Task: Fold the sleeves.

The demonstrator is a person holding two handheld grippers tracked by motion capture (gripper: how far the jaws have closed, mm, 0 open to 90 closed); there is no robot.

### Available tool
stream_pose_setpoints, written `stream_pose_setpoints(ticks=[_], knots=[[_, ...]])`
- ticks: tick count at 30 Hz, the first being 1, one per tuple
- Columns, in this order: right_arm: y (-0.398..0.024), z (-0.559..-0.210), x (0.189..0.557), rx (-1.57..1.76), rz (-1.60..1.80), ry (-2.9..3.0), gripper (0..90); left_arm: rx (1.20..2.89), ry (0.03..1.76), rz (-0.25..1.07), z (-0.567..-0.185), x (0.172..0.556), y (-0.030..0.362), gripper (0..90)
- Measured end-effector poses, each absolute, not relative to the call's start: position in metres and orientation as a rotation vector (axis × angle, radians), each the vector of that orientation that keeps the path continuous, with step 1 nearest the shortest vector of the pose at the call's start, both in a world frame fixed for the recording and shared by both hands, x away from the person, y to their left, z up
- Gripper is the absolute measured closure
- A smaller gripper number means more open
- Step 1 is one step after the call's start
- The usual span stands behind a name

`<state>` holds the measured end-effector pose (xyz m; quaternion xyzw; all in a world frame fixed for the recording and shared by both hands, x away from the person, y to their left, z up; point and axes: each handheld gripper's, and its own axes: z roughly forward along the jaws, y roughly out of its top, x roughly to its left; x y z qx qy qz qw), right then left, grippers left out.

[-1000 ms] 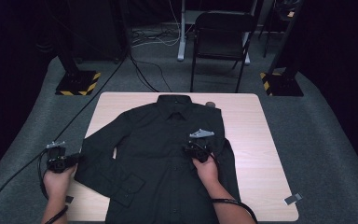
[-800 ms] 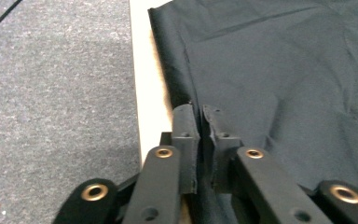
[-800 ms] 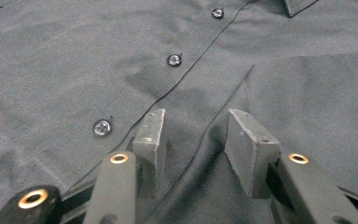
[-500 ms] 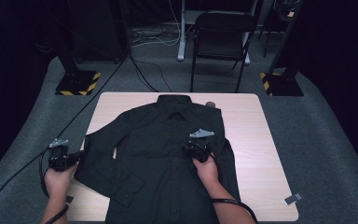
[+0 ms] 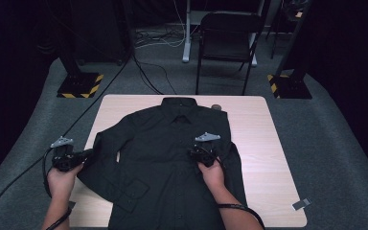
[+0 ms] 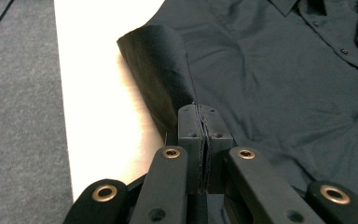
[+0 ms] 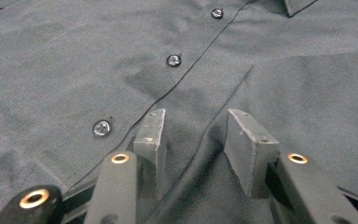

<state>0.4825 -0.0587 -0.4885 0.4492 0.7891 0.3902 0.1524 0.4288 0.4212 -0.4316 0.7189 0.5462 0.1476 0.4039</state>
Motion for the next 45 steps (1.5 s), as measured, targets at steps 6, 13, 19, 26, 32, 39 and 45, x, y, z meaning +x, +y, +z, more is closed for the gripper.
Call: stream_pose_setpoints(ticks=[6, 13, 19, 26, 32, 39, 45], knots=[[-0.059, -0.489, 0.483, 1.288, 1.119, 2.264, 57.8, 1.829, 1.337, 0.372, -0.423, 0.430, 0.414, 88.5], [-0.058, -0.489, 0.482, 1.288, 1.118, 2.264, 57.8, 1.838, 1.286, 0.371, -0.411, 0.431, 0.404, 88.6], [-0.059, -0.489, 0.483, 1.289, 1.121, 2.265, 57.8, 1.825, 1.234, 0.359, -0.396, 0.431, 0.395, 88.5], [-0.059, -0.489, 0.483, 1.294, 1.126, 2.264, 57.7, 1.824, 1.176, 0.311, -0.385, 0.435, 0.382, 88.5], [-0.059, -0.489, 0.483, 1.294, 1.126, 2.264, 57.7, 1.854, 1.118, 0.276, -0.380, 0.440, 0.362, 88.5], [-0.059, -0.489, 0.483, 1.293, 1.126, 2.264, 57.6, 1.873, 1.072, 0.227, -0.381, 0.444, 0.339, 88.5], [-0.059, -0.489, 0.483, 1.293, 1.126, 2.264, 57.7, 1.888, 1.041, 0.201, -0.383, 0.448, 0.321, 88.5]])
